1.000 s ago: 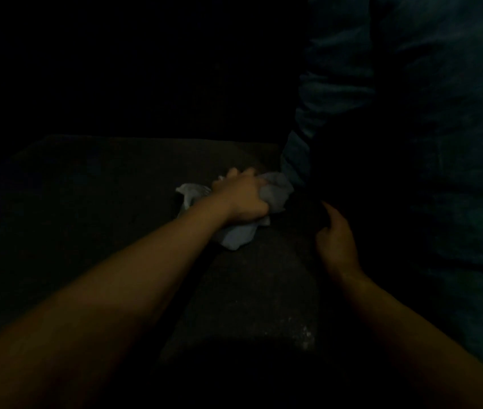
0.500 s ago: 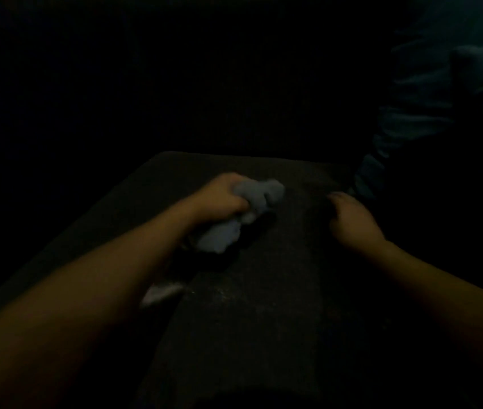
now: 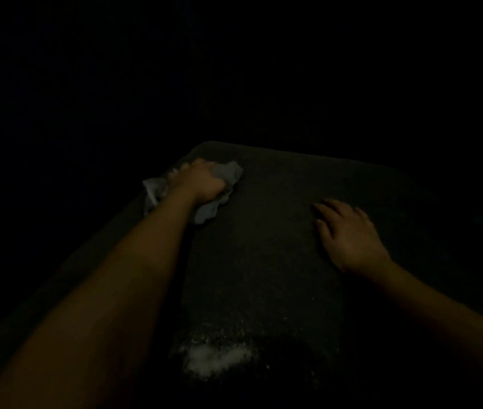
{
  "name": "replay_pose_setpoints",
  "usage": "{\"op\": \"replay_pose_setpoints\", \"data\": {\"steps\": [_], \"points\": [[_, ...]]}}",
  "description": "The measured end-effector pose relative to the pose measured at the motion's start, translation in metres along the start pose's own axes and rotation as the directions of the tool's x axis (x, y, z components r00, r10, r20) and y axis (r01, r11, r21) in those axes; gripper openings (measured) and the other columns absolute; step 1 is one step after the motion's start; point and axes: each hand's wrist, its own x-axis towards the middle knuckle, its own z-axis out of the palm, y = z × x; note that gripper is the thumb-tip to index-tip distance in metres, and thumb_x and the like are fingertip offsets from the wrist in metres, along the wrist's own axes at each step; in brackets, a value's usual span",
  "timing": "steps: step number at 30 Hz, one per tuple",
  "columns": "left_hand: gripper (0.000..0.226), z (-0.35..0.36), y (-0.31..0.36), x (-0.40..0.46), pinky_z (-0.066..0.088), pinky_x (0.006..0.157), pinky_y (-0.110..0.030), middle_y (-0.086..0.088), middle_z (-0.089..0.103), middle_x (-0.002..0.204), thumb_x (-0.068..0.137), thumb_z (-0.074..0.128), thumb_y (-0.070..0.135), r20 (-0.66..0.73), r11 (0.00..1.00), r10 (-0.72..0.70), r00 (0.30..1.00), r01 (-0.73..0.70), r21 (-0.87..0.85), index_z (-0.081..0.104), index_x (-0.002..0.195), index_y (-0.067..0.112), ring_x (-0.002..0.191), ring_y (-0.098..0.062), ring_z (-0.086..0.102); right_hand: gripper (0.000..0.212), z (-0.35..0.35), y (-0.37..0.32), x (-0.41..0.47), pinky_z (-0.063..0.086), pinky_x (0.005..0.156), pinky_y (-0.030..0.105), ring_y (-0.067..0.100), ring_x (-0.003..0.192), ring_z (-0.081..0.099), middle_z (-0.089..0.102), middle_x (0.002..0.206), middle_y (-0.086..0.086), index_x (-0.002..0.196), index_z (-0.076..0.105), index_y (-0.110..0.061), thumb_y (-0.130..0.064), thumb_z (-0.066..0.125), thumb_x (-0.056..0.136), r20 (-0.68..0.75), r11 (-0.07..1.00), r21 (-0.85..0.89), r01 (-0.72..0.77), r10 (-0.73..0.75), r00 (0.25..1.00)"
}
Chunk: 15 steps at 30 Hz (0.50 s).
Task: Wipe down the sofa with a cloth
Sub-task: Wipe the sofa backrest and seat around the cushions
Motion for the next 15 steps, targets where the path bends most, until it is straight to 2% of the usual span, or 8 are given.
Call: {"op": "replay_pose_setpoints", "data": {"steps": [2, 4, 8, 10, 12, 13, 15], "points": [[0.062, -0.008, -0.003, 0.004, 0.026, 0.111, -0.054, -0.001, 0.046, 0.142, 0.072, 0.048, 0.069, 0.071, 0.997, 0.043, 0.997, -0.039, -0.062, 0.052, 0.128, 0.042, 0.131, -0.034, 0.041, 0.048, 0.003, 0.0, 0.003, 0.016, 0.118, 0.042, 0.015, 0.14, 0.026, 0.033, 0.151, -0.001, 0.144, 0.034, -0.028, -0.041, 0.03, 0.099, -0.002, 1.0, -0.007, -0.016, 0.016, 1.0], [0.069, -0.011, -0.012, -0.004, 0.033, 0.106, -0.052, 0.001, 0.052, 0.134, 0.063, 0.046, 0.072, 0.083, 0.996, 0.072, 0.994, -0.068, -0.054, 0.056, 0.122, 0.039, 0.124, -0.03, 0.047, 0.048, 0.005, 0.0, 0.004, 0.016, 0.118, 0.042, 0.015, 0.14, 0.027, 0.033, 0.151, -0.001, 0.145, 0.033, -0.029, -0.041, 0.03, 0.098, 0.008, 0.999, -0.022, -0.032, 0.032, 0.999], [0.046, -0.004, -0.018, -0.078, 0.037, 0.1, -0.042, 0.0, 0.053, 0.122, 0.077, 0.061, 0.052, 0.031, 0.982, 0.165, 0.986, -0.162, -0.099, 0.057, 0.118, 0.032, 0.118, -0.026, 0.047, 0.048, 0.004, 0.001, 0.003, 0.02, 0.116, 0.043, 0.017, 0.138, 0.03, 0.036, 0.149, 0.001, 0.143, 0.036, -0.026, -0.04, 0.031, 0.098, -0.004, 1.0, -0.001, 0.001, -0.001, 1.0], [0.061, -0.002, -0.026, -0.119, 0.032, 0.102, -0.041, 0.003, 0.049, 0.126, 0.068, 0.055, 0.062, 0.064, 0.978, 0.189, 0.98, -0.182, -0.104, 0.053, 0.121, 0.034, 0.119, -0.025, 0.043, 0.048, 0.0, -0.004, 0.004, 0.018, 0.117, 0.042, 0.018, 0.14, 0.028, 0.034, 0.151, 0.002, 0.144, 0.035, -0.025, -0.039, 0.029, 0.099, 0.04, 1.0, -0.008, -0.006, 0.006, 0.999], [0.075, -0.007, -0.021, -0.136, 0.027, 0.107, -0.047, 0.002, 0.041, 0.138, 0.066, 0.049, 0.068, 0.173, 0.988, 0.139, 0.975, -0.147, 0.037, 0.042, 0.135, 0.037, 0.127, -0.029, 0.037, 0.049, -0.011, -0.01, -0.003, 0.015, 0.117, 0.044, 0.019, 0.142, 0.022, 0.027, 0.154, 0.002, 0.147, 0.03, -0.025, -0.04, 0.026, 0.1, 0.142, 0.999, -0.017, -0.03, 0.032, 0.989], [0.077, -0.015, -0.009, -0.136, 0.021, 0.11, -0.055, 0.0, 0.033, 0.146, 0.072, 0.05, 0.066, 0.241, 0.978, 0.07, 0.968, -0.114, 0.172, 0.032, 0.142, 0.039, 0.134, -0.032, 0.03, 0.05, -0.019, -0.012, -0.009, 0.013, 0.118, 0.045, 0.019, 0.144, 0.019, 0.023, 0.156, 0.002, 0.148, 0.027, -0.026, -0.042, 0.025, 0.1, 0.201, 0.999, -0.029, -0.043, 0.048, 0.978], [0.08, -0.03, 0.031, -0.133, 0.004, 0.107, -0.072, -0.005, 0.014, 0.157, 0.08, 0.05, 0.064, 0.303, 0.869, -0.071, 0.95, -0.09, 0.487, 0.016, 0.149, 0.04, 0.143, -0.036, 0.009, 0.051, -0.046, -0.016, -0.023, 0.012, 0.117, 0.046, 0.021, 0.144, 0.019, 0.022, 0.156, 0.003, 0.148, 0.026, -0.025, -0.043, 0.026, 0.101, 0.279, 0.998, -0.047, -0.052, 0.063, 0.958]]}}
